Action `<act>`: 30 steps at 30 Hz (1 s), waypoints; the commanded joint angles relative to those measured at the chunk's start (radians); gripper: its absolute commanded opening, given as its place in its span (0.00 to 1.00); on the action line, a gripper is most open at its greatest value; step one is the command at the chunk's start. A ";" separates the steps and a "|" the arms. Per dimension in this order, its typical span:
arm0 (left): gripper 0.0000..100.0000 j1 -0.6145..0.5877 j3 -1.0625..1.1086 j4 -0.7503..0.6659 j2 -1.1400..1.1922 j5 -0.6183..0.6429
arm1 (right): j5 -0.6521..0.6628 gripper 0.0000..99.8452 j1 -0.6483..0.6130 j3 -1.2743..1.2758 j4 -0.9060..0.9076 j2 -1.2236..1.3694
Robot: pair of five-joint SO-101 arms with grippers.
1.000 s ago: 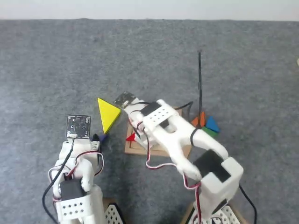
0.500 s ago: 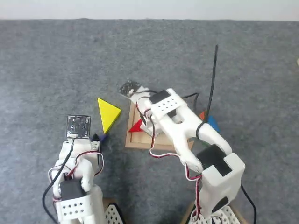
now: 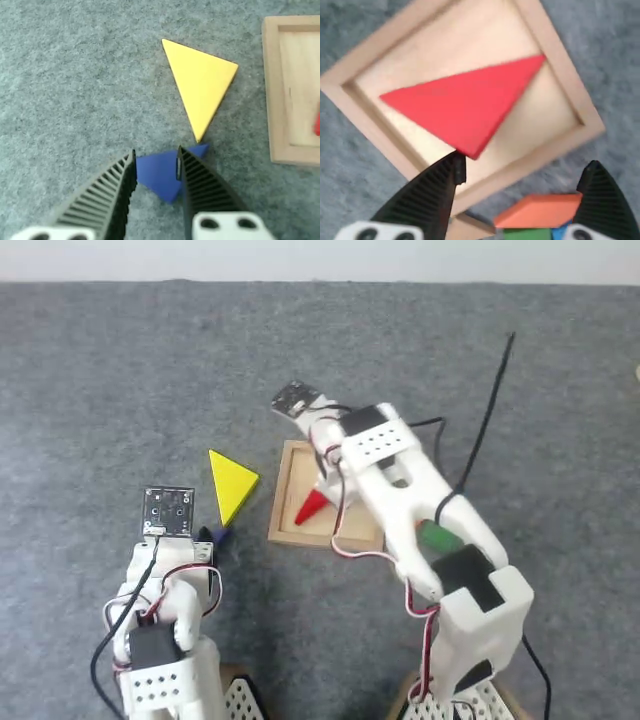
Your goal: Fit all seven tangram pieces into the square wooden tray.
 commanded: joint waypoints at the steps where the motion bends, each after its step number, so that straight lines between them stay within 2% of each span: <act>1: 0.14 0.005 -0.008 0.008 -0.020 -0.006 | 0.023 0.35 0.039 -0.055 0.010 -0.002; 12: 0.14 0.005 -0.008 0.008 -0.020 -0.006 | 0.069 0.35 -0.002 0.000 0.016 0.036; 18: 0.14 0.005 -0.008 0.008 -0.020 -0.006 | 0.069 0.35 0.004 0.005 0.065 -0.027; 23: 0.14 0.005 -0.008 0.008 -0.020 -0.006 | -0.046 0.35 -0.002 0.006 -0.059 -0.056; 30: 0.14 0.005 -0.008 0.008 -0.020 -0.006 | -0.100 0.35 -0.024 0.005 -0.150 0.059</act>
